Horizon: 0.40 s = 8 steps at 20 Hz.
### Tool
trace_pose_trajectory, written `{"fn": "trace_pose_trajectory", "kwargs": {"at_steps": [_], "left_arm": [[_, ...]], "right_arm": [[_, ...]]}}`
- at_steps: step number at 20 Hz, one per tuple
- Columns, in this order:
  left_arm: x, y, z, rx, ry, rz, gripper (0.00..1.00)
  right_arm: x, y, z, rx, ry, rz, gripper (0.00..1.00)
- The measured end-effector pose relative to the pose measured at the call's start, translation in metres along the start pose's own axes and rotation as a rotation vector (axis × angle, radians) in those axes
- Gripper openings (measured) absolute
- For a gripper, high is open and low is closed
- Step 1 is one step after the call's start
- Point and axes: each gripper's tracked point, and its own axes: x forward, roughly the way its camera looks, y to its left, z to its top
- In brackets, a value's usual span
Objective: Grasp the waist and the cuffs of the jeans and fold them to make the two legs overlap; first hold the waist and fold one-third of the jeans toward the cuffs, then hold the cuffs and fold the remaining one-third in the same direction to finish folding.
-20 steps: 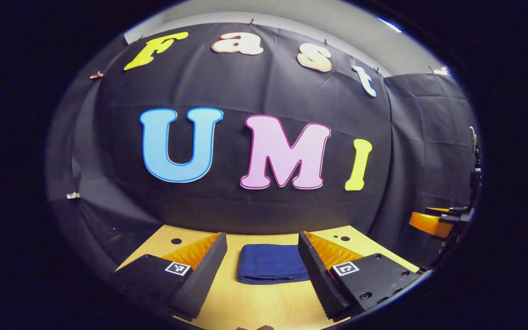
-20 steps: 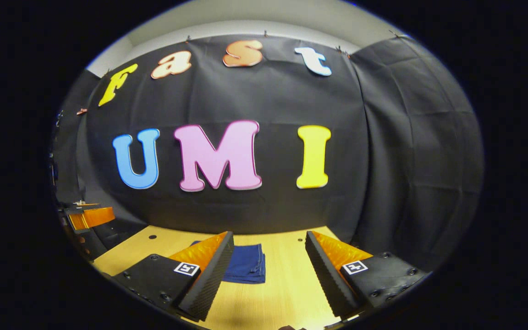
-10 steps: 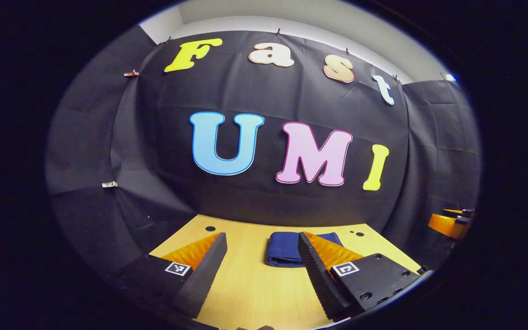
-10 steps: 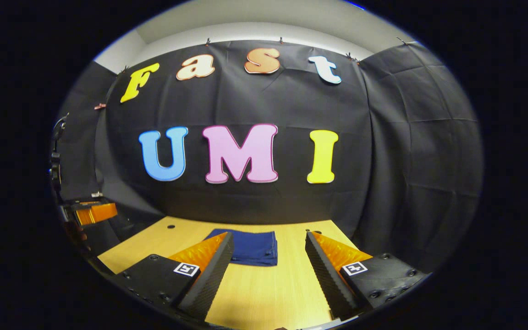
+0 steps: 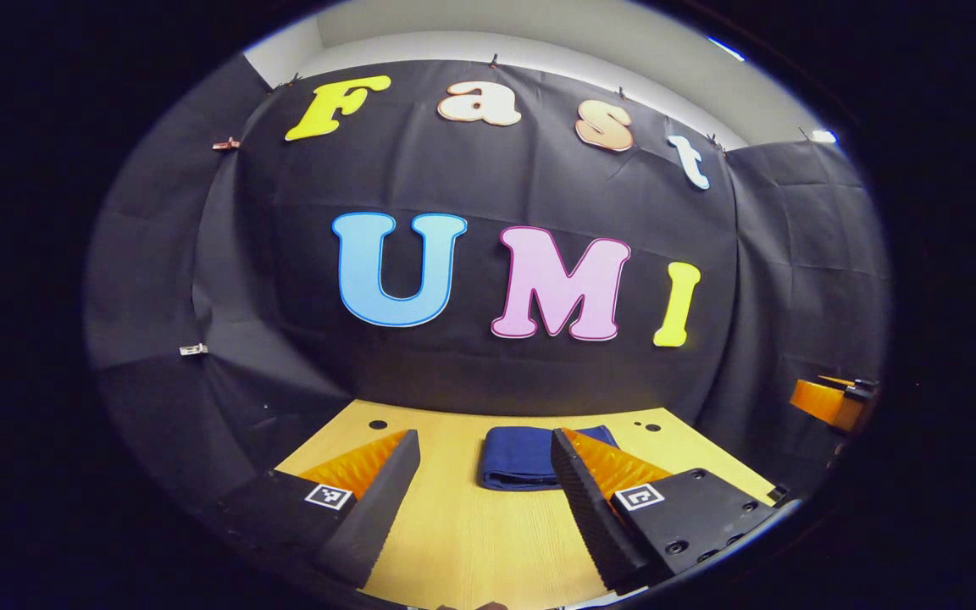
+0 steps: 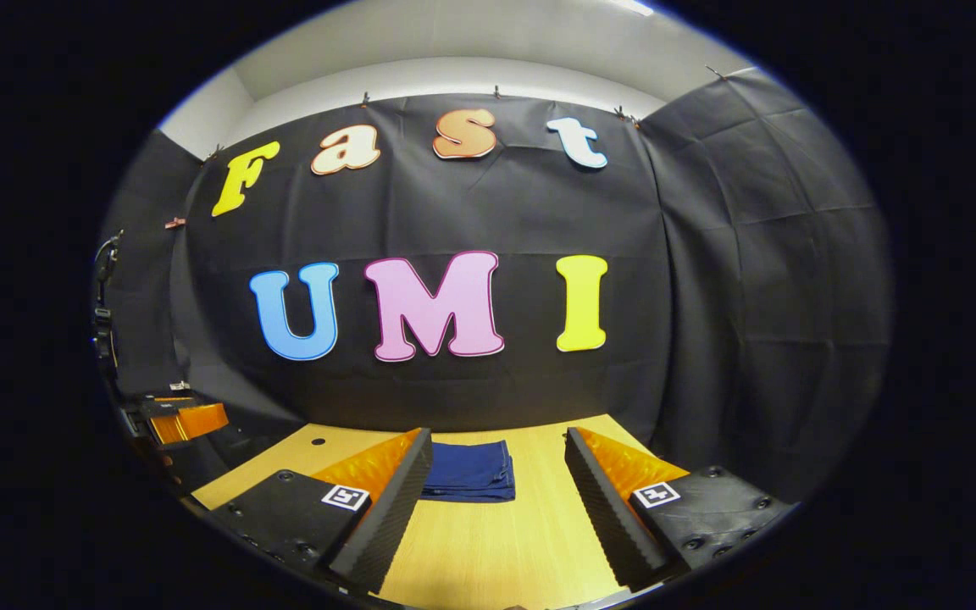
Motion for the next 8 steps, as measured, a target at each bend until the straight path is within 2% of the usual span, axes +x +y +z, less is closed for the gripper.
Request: {"fn": "trace_pose_trajectory", "kwargs": {"at_steps": [4,8], "left_arm": [[-0.014,0.0,-0.007,-0.001,0.02,0.001,0.96],[-0.015,-0.001,-0.014,-0.001,0.043,0.008,0.96]], "right_arm": [[-0.012,-0.009,-0.012,-0.004,0.023,-0.025,0.97],[-0.015,-0.002,-0.012,0.016,0.034,-0.017,0.96]]}}
